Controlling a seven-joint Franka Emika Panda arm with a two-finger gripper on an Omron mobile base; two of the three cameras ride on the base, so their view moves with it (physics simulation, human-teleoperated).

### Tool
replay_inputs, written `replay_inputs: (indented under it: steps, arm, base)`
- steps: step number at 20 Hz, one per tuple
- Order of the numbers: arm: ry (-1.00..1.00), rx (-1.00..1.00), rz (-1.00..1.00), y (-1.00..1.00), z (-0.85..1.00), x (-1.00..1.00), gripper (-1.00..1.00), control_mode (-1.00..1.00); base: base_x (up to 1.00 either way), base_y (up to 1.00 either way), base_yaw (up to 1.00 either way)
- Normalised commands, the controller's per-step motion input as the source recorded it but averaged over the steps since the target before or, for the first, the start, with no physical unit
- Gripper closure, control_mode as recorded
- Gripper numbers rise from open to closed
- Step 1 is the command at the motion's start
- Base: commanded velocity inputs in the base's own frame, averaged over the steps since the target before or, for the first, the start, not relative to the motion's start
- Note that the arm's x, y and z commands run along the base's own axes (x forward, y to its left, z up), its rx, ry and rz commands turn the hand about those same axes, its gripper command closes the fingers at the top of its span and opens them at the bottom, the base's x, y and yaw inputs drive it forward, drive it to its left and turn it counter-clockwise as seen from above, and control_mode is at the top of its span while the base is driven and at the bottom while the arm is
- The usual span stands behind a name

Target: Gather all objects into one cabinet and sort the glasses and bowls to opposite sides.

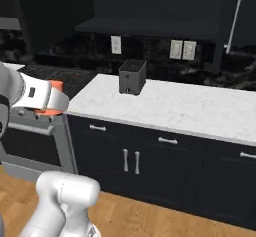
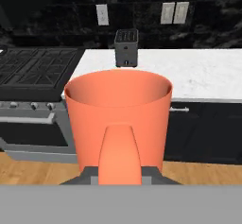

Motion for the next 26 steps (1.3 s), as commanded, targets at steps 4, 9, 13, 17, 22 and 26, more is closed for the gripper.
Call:
replay_inputs:
  steps: [4,9,13,17,22,26]
  arm:
    - [0.00,0.00,0.00,0.00,0.00,0.00,1.00,1.00]
    - [0.00,0.00,0.00,0.00,0.00,0.00,1.00,1.00]
    - [0.00,0.00,0.00,0.00,0.00,0.00,1.00,1.00]
    - [0.00,0.00,0.00,0.00,0.00,0.00,1.00,1.00]
    - [0.00,0.00,0.00,0.00,0.00,0.00,1.00,1.00]
    - [0.00,0.00,0.00,0.00,0.00,0.00,1.00,1.00]
  base:
    - [-0.21,0.00,1.00]
    - [-0.14,0.02,1.00]
    - [-0.05,0.29,1.00]
    - [0.00,0.24,0.99]
    - [0.12,0.18,0.84]
    - [0.93,0.01,0.11]
